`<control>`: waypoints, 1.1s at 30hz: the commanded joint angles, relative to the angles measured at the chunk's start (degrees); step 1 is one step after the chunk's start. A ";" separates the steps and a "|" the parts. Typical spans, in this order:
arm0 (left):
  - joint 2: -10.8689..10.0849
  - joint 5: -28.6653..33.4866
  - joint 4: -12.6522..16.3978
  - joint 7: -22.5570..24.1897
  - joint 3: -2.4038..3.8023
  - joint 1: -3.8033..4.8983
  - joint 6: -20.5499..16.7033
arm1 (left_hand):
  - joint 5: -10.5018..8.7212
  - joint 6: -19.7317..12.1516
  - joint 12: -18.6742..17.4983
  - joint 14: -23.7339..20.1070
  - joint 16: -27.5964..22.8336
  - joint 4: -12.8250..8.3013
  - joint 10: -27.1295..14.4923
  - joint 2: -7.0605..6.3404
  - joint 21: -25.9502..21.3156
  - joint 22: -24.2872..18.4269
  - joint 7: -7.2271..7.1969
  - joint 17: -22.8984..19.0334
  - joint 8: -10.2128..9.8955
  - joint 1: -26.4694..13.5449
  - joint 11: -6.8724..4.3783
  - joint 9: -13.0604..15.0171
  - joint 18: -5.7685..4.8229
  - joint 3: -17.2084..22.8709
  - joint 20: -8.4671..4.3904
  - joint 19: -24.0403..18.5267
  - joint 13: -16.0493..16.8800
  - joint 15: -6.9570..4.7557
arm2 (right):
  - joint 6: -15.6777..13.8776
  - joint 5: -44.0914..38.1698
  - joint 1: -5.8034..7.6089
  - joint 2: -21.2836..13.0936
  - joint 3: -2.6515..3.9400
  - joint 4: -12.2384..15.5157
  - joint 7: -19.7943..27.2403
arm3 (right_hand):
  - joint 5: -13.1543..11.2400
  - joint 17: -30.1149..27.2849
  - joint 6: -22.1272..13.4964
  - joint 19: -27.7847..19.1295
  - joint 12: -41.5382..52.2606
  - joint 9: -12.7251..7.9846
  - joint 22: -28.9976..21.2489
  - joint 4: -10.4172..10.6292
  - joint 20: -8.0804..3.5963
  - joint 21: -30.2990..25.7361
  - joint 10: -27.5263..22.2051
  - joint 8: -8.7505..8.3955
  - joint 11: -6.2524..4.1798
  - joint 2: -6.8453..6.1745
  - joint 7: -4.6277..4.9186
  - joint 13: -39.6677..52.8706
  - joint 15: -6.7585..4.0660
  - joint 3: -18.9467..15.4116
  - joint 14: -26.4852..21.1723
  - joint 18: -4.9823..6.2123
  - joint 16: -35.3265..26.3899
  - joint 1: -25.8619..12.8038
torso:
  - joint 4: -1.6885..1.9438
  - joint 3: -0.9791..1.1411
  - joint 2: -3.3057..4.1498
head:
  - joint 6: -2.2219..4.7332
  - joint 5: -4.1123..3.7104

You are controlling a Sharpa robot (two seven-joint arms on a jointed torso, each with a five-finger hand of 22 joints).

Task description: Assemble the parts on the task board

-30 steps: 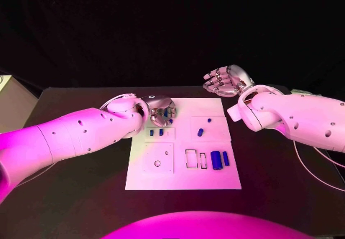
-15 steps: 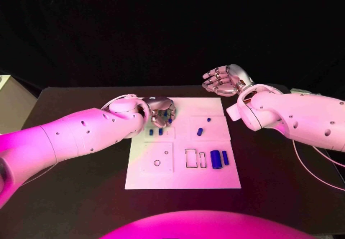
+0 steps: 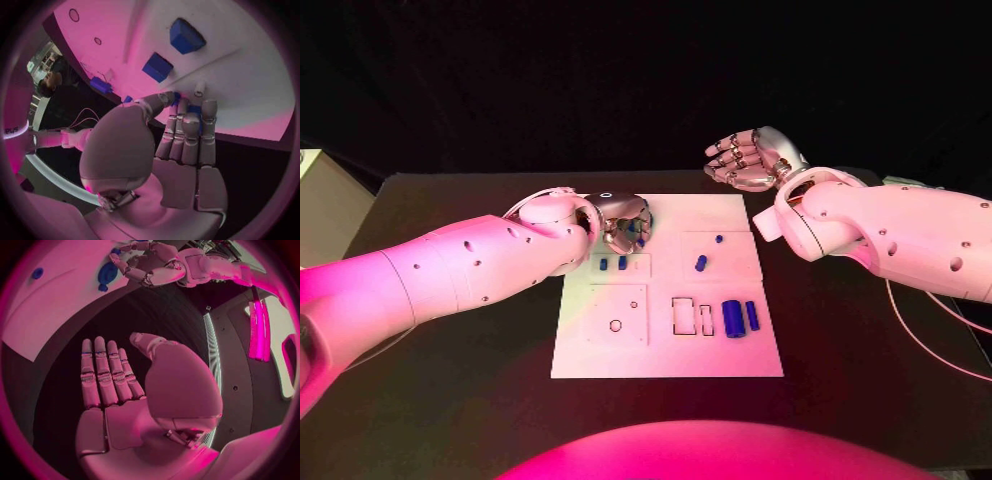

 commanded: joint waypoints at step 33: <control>-9.74 6.59 9.91 0.77 2.53 -0.30 -2.51 | -0.55 4.55 -6.05 7.86 4.11 -2.88 7.37 1.94 6.69 9.30 -0.44 8.46 -2.19 0.31 -1.01 0.75 -2.03 1.14 -1.09 7.77 0.46 -1.07 | 1.32 -0.13 -0.09 -0.28 -0.02 -0.08 0.34 | 0.39 -0.32 0.01 -0.19 -0.34 -0.18 -0.51 -0.34 0.20 -0.18 0.18 -0.39 0.26 0.03 2.84 -0.42 0.17 0.00 0.44 0.75 -0.59 -0.91 | 0.14 -0.07 -0.08 | 0.19 0.07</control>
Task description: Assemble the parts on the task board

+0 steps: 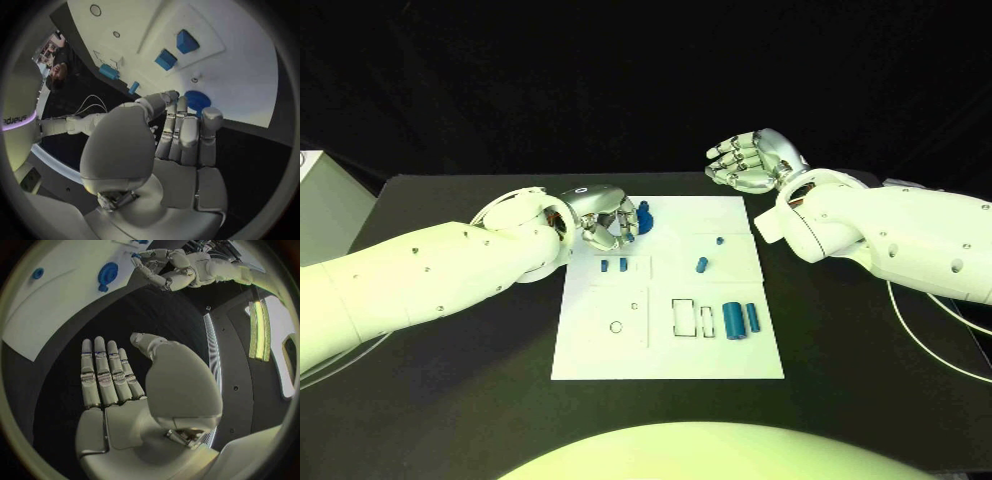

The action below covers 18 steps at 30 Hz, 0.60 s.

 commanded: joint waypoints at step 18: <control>-1.67 1.17 -0.70 -2.30 0.21 -0.01 4.51 | 0.23 0.58 -0.78 0.22 0.17 0.11 0.50 -0.19 0.11 -0.03 -0.04 -0.32 -0.56 -1.07 -0.06 0.15 -1.08 -0.59 0.15 0.14 -0.08 -0.03 | 1.08 -0.24 -0.34 -0.17 -0.02 -0.01 0.41 | 0.41 -0.19 0.03 -0.27 -0.39 -0.12 -0.27 -0.42 0.23 -0.19 0.17 -0.41 0.28 -0.04 2.85 -0.23 0.00 -0.03 0.21 0.74 -0.55 -0.40 | -0.20 0.02 0.18 | -0.26 0.39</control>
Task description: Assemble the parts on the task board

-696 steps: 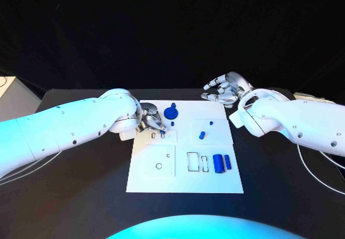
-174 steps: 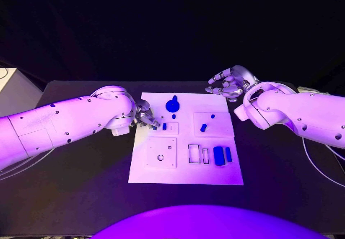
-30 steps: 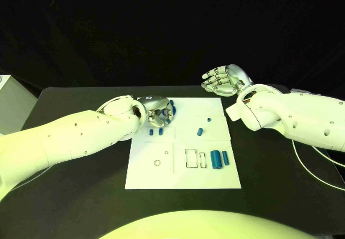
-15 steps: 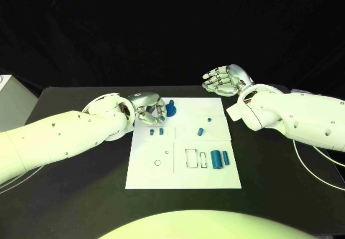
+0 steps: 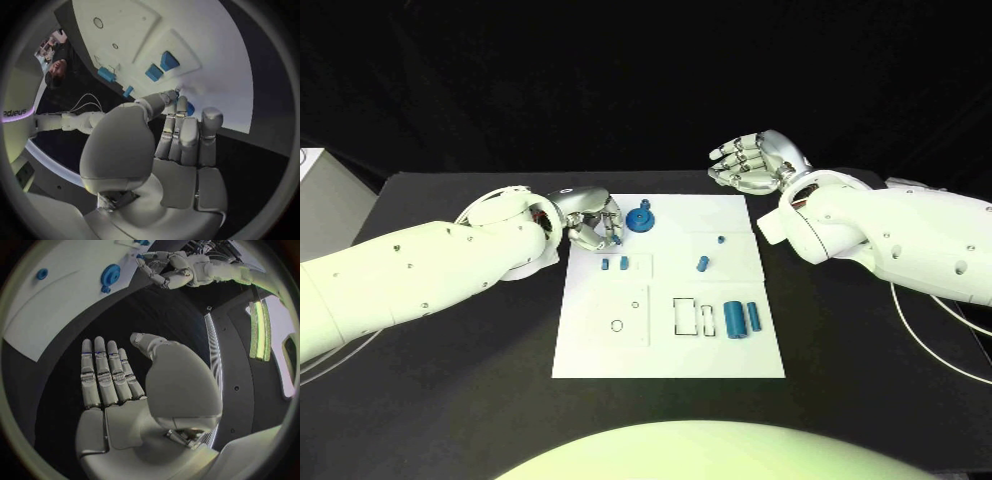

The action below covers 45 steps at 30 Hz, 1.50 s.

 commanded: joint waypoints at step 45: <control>3.50 -2.21 -2.85 -2.66 -0.66 -0.02 5.39 | -0.01 1.13 -0.73 0.61 0.51 0.00 1.32 0.35 0.33 0.64 -0.10 0.75 -0.32 -0.83 -0.27 0.25 -1.24 -1.14 0.19 0.71 0.38 -0.26 | 0.90 -0.28 -0.05 0.03 0.01 0.15 0.45 | 0.20 -0.20 0.05 -0.32 -0.43 -0.13 -0.28 -0.48 0.25 -0.19 0.16 -0.21 0.29 -0.03 2.86 -0.22 0.03 -0.07 0.19 0.74 -0.37 -0.44 | -0.04 0.06 -0.04 | -0.52 -0.13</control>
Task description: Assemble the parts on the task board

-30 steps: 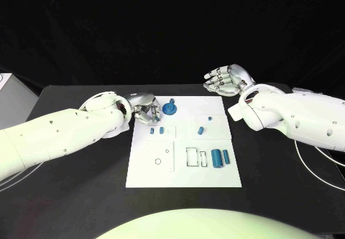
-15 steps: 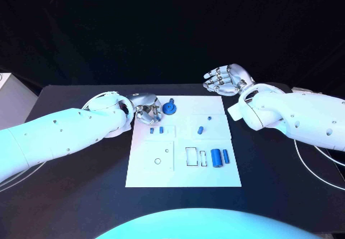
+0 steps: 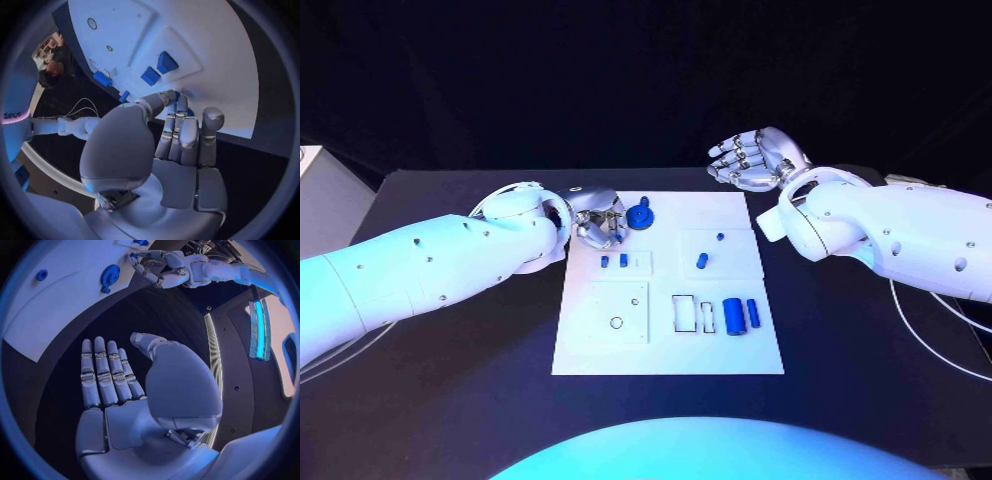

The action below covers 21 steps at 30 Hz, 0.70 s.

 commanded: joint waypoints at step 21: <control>0.37 -0.89 0.16 -0.85 -0.44 -0.29 3.01 | -0.08 -0.65 -1.42 -1.17 -0.46 -0.18 -0.32 0.21 -0.86 -1.73 0.17 -2.46 -1.14 -0.50 0.30 0.10 0.06 -1.03 -0.12 -1.29 0.44 0.11 | 0.74 -0.27 -0.02 -0.11 0.01 0.09 0.45 | 0.22 -0.27 0.16 -0.39 -0.24 -0.19 -0.42 -0.33 0.29 -0.17 0.22 -0.21 0.32 0.05 2.88 -0.34 0.06 0.01 0.25 0.75 -0.61 -0.62 | 0.13 -0.01 0.00 | -0.27 -0.09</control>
